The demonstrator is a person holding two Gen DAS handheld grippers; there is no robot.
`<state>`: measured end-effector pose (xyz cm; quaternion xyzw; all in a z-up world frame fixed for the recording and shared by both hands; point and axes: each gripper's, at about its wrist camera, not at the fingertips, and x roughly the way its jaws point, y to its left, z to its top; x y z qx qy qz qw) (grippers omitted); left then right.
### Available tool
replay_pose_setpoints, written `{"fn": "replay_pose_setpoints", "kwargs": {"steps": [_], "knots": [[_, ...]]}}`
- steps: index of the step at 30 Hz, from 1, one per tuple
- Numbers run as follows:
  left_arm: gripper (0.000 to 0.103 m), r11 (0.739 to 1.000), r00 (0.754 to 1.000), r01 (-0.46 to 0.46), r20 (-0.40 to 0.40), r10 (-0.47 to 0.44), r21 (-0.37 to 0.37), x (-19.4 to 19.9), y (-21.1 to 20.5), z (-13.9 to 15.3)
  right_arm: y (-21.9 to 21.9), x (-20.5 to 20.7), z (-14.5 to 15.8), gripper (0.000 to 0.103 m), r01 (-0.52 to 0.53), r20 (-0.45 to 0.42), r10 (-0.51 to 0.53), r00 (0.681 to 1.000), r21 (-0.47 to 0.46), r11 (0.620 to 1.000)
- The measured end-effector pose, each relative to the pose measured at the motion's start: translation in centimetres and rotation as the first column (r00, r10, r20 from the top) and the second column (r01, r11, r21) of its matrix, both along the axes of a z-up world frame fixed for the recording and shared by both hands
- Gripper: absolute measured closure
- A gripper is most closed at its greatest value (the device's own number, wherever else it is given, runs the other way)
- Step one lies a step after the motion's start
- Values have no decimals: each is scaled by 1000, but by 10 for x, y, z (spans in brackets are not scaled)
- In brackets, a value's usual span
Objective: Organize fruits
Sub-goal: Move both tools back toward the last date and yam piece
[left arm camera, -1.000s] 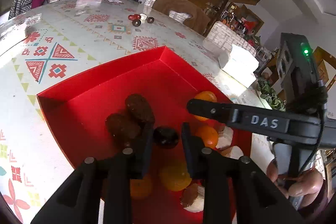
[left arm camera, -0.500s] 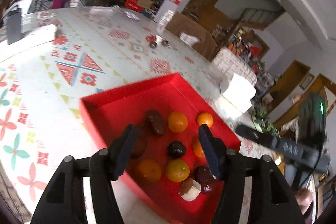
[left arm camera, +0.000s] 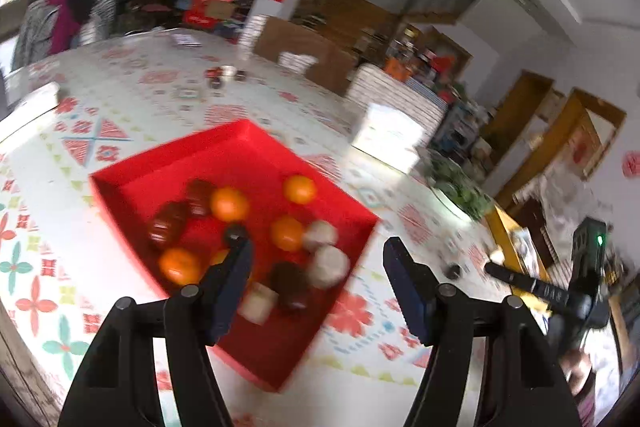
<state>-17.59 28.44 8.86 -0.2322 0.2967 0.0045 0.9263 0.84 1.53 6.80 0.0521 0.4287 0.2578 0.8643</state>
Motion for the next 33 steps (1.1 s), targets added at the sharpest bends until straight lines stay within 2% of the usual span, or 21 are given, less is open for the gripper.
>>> {"fn": "replay_pose_setpoints", "kwargs": {"steps": [4, 7, 10, 17, 22, 26, 28, 33], "knots": [[35, 996, 997, 81, -3, -81, 35, 4, -37, 1, -82, 6, 11, 54, 174, 23, -174, 984, 9, 985], [35, 989, 990, 139, -21, -139, 42, 13, -61, -5, -138, 19, 22, 54, 311, 40, -312, 949, 10, 950], [35, 983, 983, 178, -55, -176, 43, 24, -78, -14, -169, 35, 26, 54, 380, 51, -379, 924, -21, 925], [35, 978, 977, 198, -92, -192, 66, 31, -90, -21, -180, 90, 5, 54, 450, 38, -449, 893, -128, 884], [35, 976, 973, 207, -122, -197, 75, 42, -93, -28, -173, 131, -26, 54, 478, 36, -488, 872, -268, 836], [35, 970, 966, 227, -143, -214, 88, 54, -101, -32, -178, 149, -47, 56, 489, -4, -511, 860, -285, 825], [35, 966, 962, 243, -154, -228, 91, 61, -108, -32, -180, 149, -51, 67, 501, 16, -521, 854, -295, 813], [35, 945, 941, 310, -171, -291, 100, 83, -134, -30, -178, 134, -50, 68, 471, 15, -486, 874, -275, 838]]}}
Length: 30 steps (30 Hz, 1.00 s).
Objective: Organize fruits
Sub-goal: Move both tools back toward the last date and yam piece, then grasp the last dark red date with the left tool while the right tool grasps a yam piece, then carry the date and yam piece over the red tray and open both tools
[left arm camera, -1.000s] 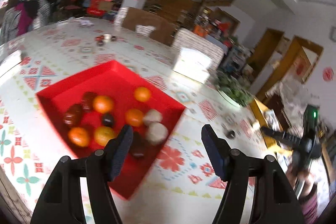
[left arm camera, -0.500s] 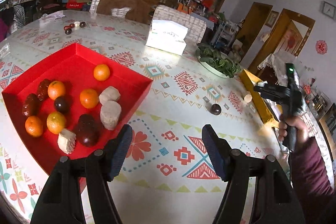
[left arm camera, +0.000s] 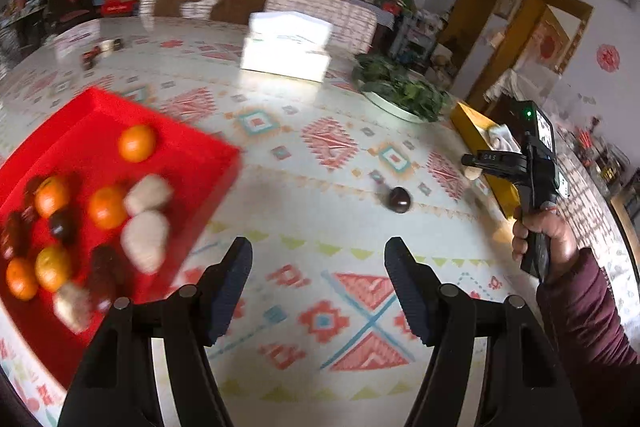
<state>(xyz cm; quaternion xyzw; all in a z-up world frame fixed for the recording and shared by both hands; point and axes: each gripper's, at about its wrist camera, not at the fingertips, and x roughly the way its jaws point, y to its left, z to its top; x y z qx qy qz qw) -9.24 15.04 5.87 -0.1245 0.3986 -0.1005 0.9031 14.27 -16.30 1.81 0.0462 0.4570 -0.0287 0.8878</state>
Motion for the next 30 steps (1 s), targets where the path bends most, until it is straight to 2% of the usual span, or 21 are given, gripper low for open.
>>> {"fn": "replay_pose_setpoints", "kwargs": {"steps": [4, 9, 14, 16, 18, 20, 22, 26, 30], "knots": [[35, 998, 999, 52, 6, -52, 36, 25, -29, -2, 3, -28, 6, 68, -45, 21, 43, 999, 83, 996], [35, 986, 989, 146, -15, -145, 79, 63, -73, -15, 15, -75, 13, 67, -138, 55, 129, 990, 227, 964], [39, 980, 987, 159, -45, -155, 116, 93, -99, -35, 25, -100, 13, 67, -196, 110, 173, 979, 253, 947], [43, 978, 987, 159, -58, -152, 136, 100, -105, -41, 25, -100, 10, 67, -205, 112, 182, 977, 259, 944], [59, 971, 986, 166, -63, -157, 171, 104, -113, -46, 25, -96, 7, 67, -211, 105, 188, 976, 284, 935], [69, 967, 986, 165, -53, -158, 196, 105, -119, -48, 27, -89, 5, 67, -213, 101, 192, 976, 289, 933], [80, 966, 984, 179, -51, -173, 187, 104, -122, -48, 25, -88, 3, 67, -214, 94, 195, 976, 294, 932], [80, 971, 989, 150, -40, -145, 184, 99, -120, -44, 24, -88, 2, 67, -214, 98, 193, 976, 296, 931], [80, 990, 995, 99, 4, -100, 100, 80, -96, -24, 24, -91, 5, 67, -219, 116, 194, 974, 284, 933]]}}
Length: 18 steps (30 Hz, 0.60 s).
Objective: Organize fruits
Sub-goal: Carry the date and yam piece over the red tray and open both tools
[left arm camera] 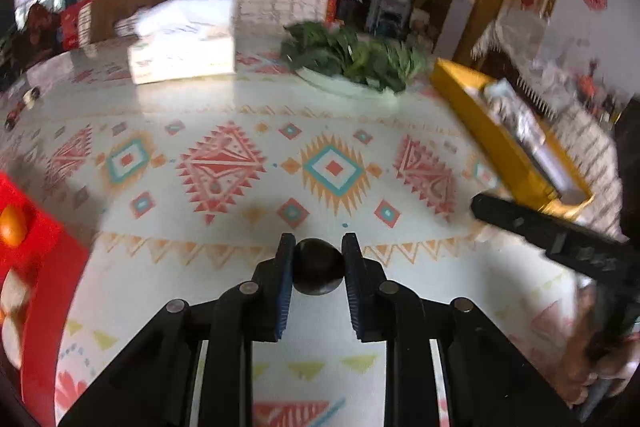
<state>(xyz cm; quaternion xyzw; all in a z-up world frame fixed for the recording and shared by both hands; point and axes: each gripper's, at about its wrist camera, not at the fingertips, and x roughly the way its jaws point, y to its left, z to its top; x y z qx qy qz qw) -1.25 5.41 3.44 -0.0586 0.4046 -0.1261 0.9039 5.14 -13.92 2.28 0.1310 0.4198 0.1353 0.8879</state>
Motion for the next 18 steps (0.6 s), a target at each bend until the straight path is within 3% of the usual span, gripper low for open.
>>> {"fn": "replay_pose_setpoints", "kwargs": {"steps": [5, 8, 11, 14, 18], "knots": [[80, 993, 994, -76, 70, 83, -93, -41, 50, 28, 7, -4, 0, 67, -8, 20, 8, 1000, -5, 1000], [80, 973, 979, -167, 91, 183, -157, -68, 99, 39, 14, -7, 1, 67, -21, 31, 21, 999, -9, 1000], [80, 947, 952, -272, 95, 291, -172, -95, 150, 42, 27, -9, 2, 67, -44, 34, 44, 998, -15, 999], [80, 917, 919, -367, 91, 384, -160, -115, 193, 39, 45, -15, 12, 67, -89, 28, 88, 996, 40, 995], [80, 869, 875, -462, 67, 479, -178, -132, 238, 28, 90, -22, 34, 67, -176, 52, 173, 984, 56, 983]]}}
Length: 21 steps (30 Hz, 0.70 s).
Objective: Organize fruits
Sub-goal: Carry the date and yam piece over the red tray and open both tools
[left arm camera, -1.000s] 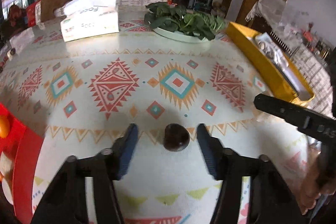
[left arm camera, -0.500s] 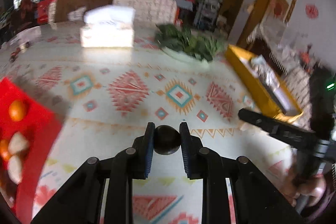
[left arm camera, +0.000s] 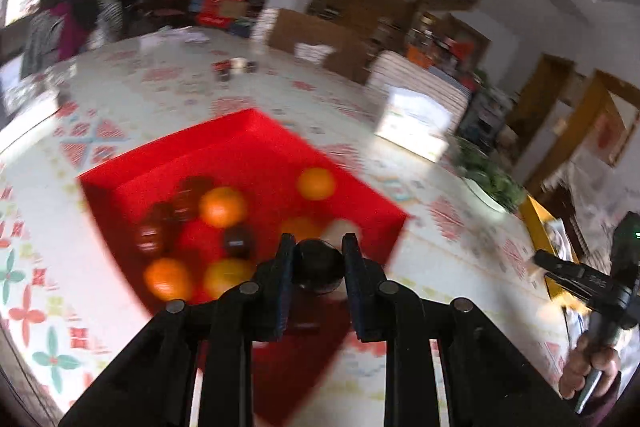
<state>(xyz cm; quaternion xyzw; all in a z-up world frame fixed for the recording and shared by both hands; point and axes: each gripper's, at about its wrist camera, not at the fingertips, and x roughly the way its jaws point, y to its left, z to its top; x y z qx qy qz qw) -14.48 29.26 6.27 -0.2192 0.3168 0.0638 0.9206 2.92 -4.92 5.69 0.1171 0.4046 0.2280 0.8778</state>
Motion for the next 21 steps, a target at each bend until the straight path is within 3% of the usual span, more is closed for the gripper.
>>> {"fn": "replay_pose_setpoints", "kwargs": {"steps": [10, 21], "knots": [[80, 999, 998, -42, -34, 44, 31, -4, 30, -21, 139, -3, 25, 67, -215, 15, 216, 976, -65, 975], [80, 1000, 999, -11, -51, 10, -18, 8, 47, -35, 266, 14, -10, 67, -363, -81, 354, 932, -140, 921]]}}
